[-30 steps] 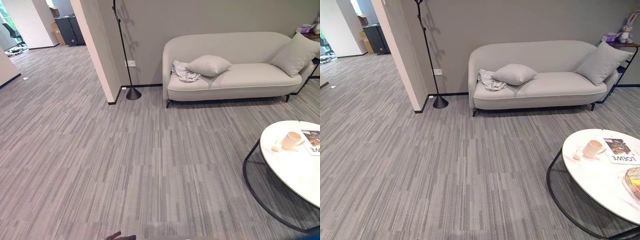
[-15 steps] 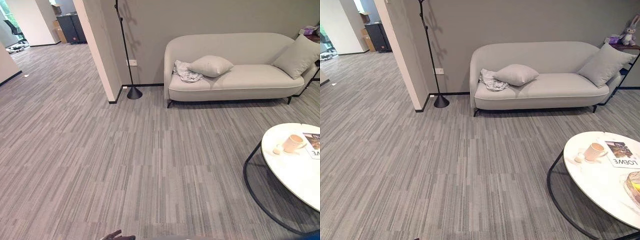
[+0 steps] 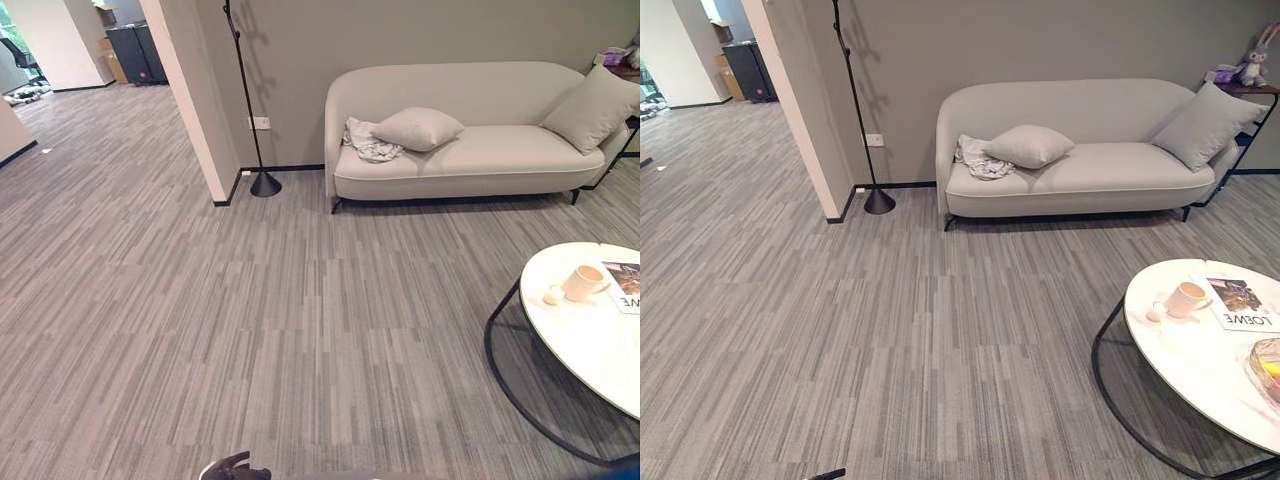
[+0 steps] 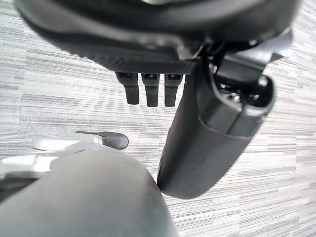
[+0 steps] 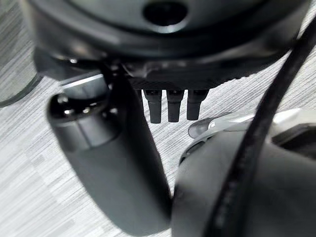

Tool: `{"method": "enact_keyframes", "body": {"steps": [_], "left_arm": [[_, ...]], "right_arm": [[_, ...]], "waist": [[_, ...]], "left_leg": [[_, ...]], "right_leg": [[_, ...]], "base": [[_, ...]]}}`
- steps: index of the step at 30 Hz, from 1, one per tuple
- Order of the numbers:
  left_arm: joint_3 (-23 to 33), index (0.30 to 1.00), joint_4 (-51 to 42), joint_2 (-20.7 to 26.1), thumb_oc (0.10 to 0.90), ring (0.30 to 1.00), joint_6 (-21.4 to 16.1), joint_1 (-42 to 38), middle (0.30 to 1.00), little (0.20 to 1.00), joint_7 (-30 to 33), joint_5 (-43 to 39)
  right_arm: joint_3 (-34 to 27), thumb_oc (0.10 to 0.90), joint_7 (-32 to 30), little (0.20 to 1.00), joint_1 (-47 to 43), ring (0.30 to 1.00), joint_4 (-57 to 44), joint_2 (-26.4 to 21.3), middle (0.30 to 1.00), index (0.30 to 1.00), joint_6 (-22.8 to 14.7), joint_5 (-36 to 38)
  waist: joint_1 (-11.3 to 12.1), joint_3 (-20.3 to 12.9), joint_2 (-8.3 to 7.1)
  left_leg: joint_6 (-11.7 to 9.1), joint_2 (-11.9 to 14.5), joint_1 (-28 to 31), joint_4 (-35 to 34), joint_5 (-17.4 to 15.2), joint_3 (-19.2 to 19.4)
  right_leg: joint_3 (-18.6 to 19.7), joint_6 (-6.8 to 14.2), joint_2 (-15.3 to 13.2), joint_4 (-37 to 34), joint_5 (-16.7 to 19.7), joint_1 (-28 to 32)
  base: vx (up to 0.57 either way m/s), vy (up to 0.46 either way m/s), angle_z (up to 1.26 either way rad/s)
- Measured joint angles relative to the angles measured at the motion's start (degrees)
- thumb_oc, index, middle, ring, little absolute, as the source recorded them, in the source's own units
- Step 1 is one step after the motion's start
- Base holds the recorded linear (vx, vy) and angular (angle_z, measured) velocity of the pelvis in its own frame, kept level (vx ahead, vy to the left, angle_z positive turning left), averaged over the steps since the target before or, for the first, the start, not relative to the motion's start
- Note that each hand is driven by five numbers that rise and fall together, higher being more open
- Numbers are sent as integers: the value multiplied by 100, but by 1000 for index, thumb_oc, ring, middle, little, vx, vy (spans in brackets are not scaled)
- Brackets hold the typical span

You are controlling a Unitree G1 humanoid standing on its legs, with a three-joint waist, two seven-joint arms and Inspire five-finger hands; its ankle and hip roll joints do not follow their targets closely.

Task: Hang the clothes on the sofa on the clothes rack.

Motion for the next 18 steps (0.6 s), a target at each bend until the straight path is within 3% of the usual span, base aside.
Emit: {"method": "enact_keyframes", "body": {"steps": [9,12,14,15,16,17,18], "left_arm": [[-85,900,-94,19,800,900,-67,-48,900,900,86,49],[-395,900,-101,45,800,900,-67,-214,900,900,134,110],[-625,900,-97,29,800,900,-66,-427,900,900,144,326],[-704,900,-94,34,800,900,-55,-484,900,900,146,400],[-719,900,-90,35,800,900,-78,-486,900,900,147,455],[-707,900,-92,28,800,900,-65,-474,900,900,146,454],[-712,900,-85,53,800,900,-73,-458,900,900,133,456]], "right_arm": [[39,800,35,900,-187,900,-39,-2,900,900,9,-203],[131,800,41,900,-330,900,-138,-33,900,900,4,-240],[151,800,79,900,-537,900,-176,-97,900,900,4,-232],[122,800,98,900,-557,900,-176,-95,900,900,-6,-195],[28,800,135,900,-679,900,-302,-77,900,900,-37,-141],[26,800,165,900,-677,900,-384,-55,900,900,-51,-133],[-5,800,55,900,-699,900,-420,-53,900,900,-124,-76]], "waist": [[-28,191,-29],[-83,351,-2],[-197,595,148],[-232,663,131],[-269,756,107],[-324,771,77],[-302,811,25]], "left_leg": [[18,-3,-1,-30,-14,97],[58,-7,-33,-5,-35,120],[196,56,48,-132,-6,120],[210,56,87,-153,-12,136],[223,95,141,-141,-1,183],[329,51,187,-88,-84,159],[383,28,308,-130,-119,210]], "right_leg": [[107,15,-4,5,10,-54],[130,-4,-30,341,-23,-243],[58,153,-88,1529,-110,-759],[46,190,-152,2107,-130,-1034],[-3,262,-337,3047,-245,-1431],[-27,338,-609,3544,-200,-1709],[-167,495,-1069,4217,-108,-1948]], "base": [[9,42,-6],[-60,143,-9],[6,143,-12],[51,125,-5],[124,87,-3],[207,69,-8],[265,-64,-4]]}}
